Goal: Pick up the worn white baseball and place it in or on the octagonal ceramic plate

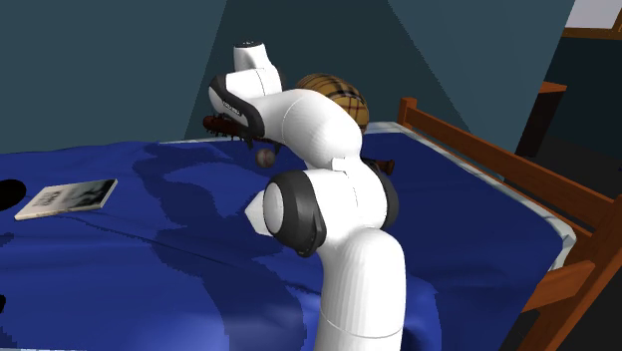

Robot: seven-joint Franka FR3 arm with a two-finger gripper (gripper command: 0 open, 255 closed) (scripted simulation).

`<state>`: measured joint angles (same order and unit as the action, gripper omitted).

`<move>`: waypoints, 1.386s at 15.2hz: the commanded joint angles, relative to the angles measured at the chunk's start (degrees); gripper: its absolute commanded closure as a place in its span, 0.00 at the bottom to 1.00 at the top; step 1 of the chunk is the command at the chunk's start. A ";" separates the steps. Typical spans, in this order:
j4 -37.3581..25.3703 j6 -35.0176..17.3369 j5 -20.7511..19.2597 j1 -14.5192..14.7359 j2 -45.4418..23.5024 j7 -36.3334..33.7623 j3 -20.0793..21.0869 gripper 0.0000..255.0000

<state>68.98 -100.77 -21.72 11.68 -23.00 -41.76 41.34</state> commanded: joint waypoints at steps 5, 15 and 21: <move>3.98 -4.31 -0.11 -0.97 -0.31 -0.21 -0.20 0.00; 3.92 -4.27 -0.12 -0.95 -0.34 -0.21 -0.20 1.00; 3.93 -4.28 -0.13 -0.94 -0.34 -0.22 -0.20 1.00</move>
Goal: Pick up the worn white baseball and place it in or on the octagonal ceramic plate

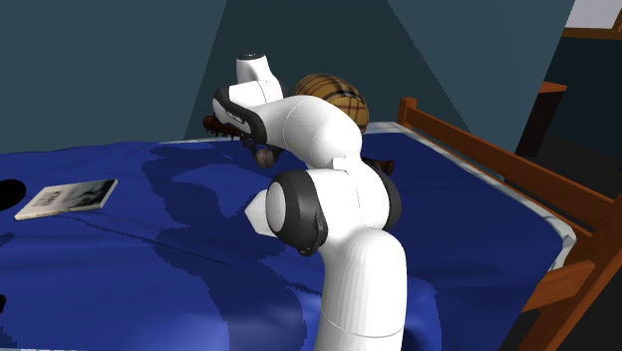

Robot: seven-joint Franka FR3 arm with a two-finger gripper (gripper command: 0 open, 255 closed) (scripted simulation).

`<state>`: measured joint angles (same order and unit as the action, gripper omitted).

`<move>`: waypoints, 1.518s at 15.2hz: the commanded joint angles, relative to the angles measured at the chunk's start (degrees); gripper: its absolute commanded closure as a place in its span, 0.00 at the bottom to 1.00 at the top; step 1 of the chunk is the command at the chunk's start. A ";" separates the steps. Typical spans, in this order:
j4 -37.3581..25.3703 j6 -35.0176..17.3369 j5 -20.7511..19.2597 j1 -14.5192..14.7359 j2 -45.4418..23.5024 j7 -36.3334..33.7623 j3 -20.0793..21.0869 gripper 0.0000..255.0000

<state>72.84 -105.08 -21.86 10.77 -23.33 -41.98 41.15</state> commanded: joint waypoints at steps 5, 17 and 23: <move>-4.61 3.68 -0.52 1.35 -1.04 0.42 -0.11 1.00; -26.14 17.81 -4.82 9.82 -8.02 2.28 -1.72 1.00; 1.23 7.80 8.08 -6.84 11.61 4.60 2.63 1.00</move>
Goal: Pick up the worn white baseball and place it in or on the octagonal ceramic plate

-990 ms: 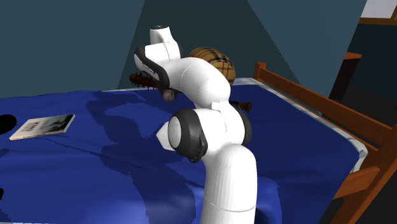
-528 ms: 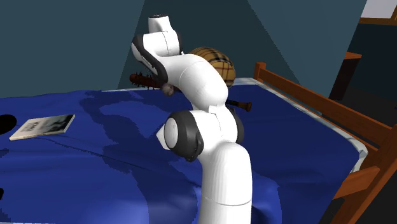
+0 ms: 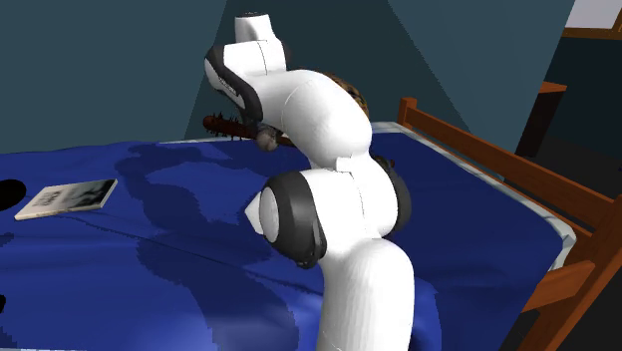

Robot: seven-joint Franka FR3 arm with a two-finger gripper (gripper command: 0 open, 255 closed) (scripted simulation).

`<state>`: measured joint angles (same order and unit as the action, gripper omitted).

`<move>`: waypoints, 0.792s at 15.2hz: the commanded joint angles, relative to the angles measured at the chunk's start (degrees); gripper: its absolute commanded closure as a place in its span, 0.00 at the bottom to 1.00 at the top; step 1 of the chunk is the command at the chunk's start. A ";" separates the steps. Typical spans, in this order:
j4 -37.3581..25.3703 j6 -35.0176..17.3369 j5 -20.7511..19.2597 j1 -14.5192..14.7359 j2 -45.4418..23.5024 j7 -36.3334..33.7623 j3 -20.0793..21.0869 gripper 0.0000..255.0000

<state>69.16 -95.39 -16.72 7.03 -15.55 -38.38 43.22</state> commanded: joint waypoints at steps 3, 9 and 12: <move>15.59 -5.09 11.69 -8.92 14.61 5.76 -0.20 1.00; 31.44 -6.26 25.13 -10.62 33.20 15.99 -8.08 1.00; 37.67 -5.27 28.70 -9.33 40.67 19.87 -12.43 1.00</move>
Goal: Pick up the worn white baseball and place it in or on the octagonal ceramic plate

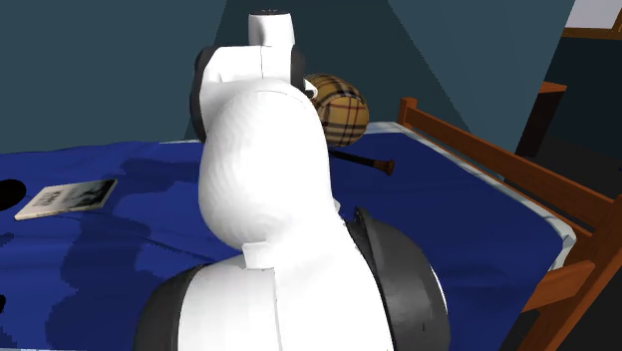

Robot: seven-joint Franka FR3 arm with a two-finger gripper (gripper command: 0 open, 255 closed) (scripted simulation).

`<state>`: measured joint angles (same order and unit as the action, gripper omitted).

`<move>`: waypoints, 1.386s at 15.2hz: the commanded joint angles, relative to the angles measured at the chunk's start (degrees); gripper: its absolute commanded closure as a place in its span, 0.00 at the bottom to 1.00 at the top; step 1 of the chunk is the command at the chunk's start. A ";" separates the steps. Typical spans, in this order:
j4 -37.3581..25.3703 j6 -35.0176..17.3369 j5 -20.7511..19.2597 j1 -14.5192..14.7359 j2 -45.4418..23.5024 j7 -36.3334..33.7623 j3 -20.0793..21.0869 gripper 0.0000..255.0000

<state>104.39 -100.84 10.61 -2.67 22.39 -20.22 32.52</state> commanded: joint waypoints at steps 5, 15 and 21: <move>10.67 1.72 4.10 2.54 12.09 5.99 -7.09 1.00; 20.06 -5.37 5.54 3.48 14.42 6.79 -6.25 1.00; 23.15 -7.93 6.06 3.80 14.97 7.03 -5.82 1.00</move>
<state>127.30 -108.62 16.65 1.11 37.32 -13.23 26.70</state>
